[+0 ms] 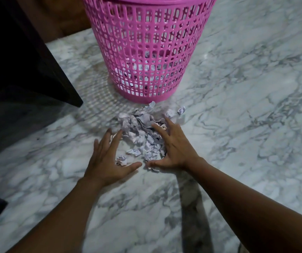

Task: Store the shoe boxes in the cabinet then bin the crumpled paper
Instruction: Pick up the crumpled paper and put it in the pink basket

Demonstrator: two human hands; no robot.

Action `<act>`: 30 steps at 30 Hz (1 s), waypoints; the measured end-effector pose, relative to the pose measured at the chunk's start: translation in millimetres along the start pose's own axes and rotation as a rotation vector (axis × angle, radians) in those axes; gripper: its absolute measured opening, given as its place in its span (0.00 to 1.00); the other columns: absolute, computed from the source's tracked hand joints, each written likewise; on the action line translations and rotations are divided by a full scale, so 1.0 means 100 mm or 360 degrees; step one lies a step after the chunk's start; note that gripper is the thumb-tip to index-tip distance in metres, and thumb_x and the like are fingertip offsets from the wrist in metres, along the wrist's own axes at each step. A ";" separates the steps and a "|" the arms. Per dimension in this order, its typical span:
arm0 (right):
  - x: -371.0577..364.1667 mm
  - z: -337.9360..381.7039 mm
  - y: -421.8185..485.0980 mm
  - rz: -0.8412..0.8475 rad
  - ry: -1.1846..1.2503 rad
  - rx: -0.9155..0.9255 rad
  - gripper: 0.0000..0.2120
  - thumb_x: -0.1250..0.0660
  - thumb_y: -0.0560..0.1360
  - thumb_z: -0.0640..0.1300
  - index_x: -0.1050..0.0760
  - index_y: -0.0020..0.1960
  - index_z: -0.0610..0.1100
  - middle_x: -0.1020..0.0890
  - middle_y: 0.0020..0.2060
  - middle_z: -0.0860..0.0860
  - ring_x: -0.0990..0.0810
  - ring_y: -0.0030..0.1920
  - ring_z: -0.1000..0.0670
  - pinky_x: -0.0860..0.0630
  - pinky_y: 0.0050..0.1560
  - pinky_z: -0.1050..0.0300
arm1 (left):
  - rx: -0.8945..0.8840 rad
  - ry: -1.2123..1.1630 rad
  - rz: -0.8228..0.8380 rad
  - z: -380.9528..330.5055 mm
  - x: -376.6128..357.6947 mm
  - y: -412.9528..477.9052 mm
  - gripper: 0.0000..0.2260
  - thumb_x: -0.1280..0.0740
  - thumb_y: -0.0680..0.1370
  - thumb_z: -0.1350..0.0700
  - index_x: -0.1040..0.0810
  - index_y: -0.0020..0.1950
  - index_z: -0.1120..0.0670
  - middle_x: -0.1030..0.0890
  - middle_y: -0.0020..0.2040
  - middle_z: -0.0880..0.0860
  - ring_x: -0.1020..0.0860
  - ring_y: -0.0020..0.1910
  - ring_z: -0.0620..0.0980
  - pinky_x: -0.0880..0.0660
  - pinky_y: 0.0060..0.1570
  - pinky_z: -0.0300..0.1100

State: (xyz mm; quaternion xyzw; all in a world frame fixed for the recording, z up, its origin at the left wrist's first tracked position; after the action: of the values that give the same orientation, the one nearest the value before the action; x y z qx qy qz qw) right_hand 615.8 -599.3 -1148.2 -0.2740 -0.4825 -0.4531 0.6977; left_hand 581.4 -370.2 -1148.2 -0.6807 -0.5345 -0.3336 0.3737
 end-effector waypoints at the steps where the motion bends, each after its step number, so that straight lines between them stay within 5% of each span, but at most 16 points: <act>1: -0.02 0.03 0.03 0.0019 -0.0021 0.0047 0.55 0.39 0.62 0.80 0.51 0.80 0.55 0.51 0.80 0.40 0.48 0.79 0.38 0.47 0.75 0.34 | -0.0077 0.0029 -0.0035 -0.02 -0.03 0.02 0.50 0.40 0.63 0.22 0.52 0.79 0.42 0.54 0.81 0.50 0.56 0.79 0.45 0.59 0.77 0.52; 3: -0.08 0.11 0.06 0.0067 -0.0048 0.0095 0.53 0.40 0.63 0.80 0.50 0.80 0.55 0.49 0.80 0.46 0.48 0.79 0.40 0.51 0.75 0.31 | -0.0180 0.0076 -0.0130 -0.06 -0.08 0.05 0.44 0.41 0.69 0.28 0.46 0.79 0.47 0.48 0.80 0.52 0.51 0.79 0.48 0.56 0.76 0.54; 9: -0.16 0.34 0.08 -0.0211 0.0040 0.0254 0.37 0.35 0.73 0.67 0.33 0.75 0.47 0.23 0.64 0.50 0.28 0.64 0.45 0.36 0.69 0.39 | -0.0238 0.0194 -0.0349 -0.14 -0.21 0.05 0.28 0.44 0.76 0.45 0.34 0.73 0.56 0.35 0.76 0.58 0.38 0.75 0.56 0.45 0.73 0.63; 14: -0.16 0.38 0.10 -0.0331 0.0136 0.0258 0.31 0.31 0.73 0.59 0.25 0.68 0.41 0.21 0.57 0.46 0.27 0.57 0.44 0.29 0.61 0.48 | -0.0256 0.0239 -0.0409 -0.16 -0.25 0.06 0.22 0.45 0.79 0.48 0.30 0.69 0.58 0.32 0.73 0.59 0.34 0.74 0.56 0.42 0.72 0.62; 20: -0.18 0.41 0.13 -0.0331 0.0222 0.0381 0.28 0.27 0.70 0.56 0.23 0.62 0.38 0.25 0.68 0.42 0.30 0.71 0.41 0.32 0.71 0.47 | -0.0305 0.0221 -0.0430 -0.20 -0.24 0.06 0.20 0.47 0.82 0.52 0.28 0.68 0.60 0.30 0.72 0.59 0.31 0.71 0.57 0.40 0.72 0.59; 30: -0.22 0.50 0.22 -0.0351 0.0213 0.0315 0.17 0.31 0.74 0.44 0.20 0.61 0.40 0.18 0.52 0.47 0.24 0.52 0.46 0.27 0.56 0.54 | -0.0270 -0.0092 -0.0553 -0.23 -0.14 0.07 0.22 0.45 0.75 0.61 0.33 0.70 0.60 0.25 0.63 0.59 0.27 0.62 0.59 0.29 0.64 0.58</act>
State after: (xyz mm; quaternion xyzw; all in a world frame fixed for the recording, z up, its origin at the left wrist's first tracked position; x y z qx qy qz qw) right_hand 611.0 -540.5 -1148.2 -0.1185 -0.5043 -0.4944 0.6980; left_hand 583.9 -397.8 -1150.0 -0.6166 -0.6244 -0.4172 0.2363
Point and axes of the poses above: each hand's wrist, its own y-axis towards the middle knuckle, its own x-axis out of the back of the hand, z = x × y, the point moved 4 cm from there along y, towards the middle knuckle
